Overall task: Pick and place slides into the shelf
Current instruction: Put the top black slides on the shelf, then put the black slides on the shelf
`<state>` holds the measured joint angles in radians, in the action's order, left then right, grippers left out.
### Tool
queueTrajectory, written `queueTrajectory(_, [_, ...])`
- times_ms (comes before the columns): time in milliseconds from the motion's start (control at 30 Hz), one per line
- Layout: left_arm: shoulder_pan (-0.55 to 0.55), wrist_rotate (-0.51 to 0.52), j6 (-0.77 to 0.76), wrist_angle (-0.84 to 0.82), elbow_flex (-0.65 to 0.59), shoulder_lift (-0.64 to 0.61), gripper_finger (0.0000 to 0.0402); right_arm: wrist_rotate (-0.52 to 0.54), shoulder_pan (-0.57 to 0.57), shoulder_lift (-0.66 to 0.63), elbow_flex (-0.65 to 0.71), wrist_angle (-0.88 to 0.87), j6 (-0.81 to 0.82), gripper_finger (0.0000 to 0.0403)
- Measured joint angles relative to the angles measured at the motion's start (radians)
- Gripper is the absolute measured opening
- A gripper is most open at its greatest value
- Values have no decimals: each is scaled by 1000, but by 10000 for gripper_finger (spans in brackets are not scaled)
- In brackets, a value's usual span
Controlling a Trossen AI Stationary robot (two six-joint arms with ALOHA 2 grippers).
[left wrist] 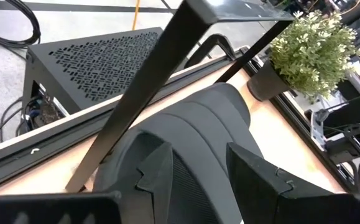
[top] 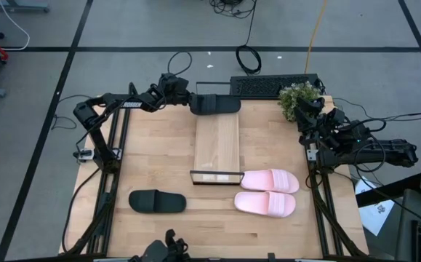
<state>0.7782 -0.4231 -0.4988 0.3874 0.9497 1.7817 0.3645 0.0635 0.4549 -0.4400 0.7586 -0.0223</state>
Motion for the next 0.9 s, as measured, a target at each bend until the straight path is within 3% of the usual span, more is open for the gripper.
queueTrajectory(400, [13,6,33,-44,0,0,145,0,0,0,0,0,0,196])
queueTrajectory(600, [-1,57,71,-86,0,0,145,0,0,0,0,0,0,196])
queueTrajectory(900, [1,40,9,-33,0,0,145,0,0,0,0,0,10,196])
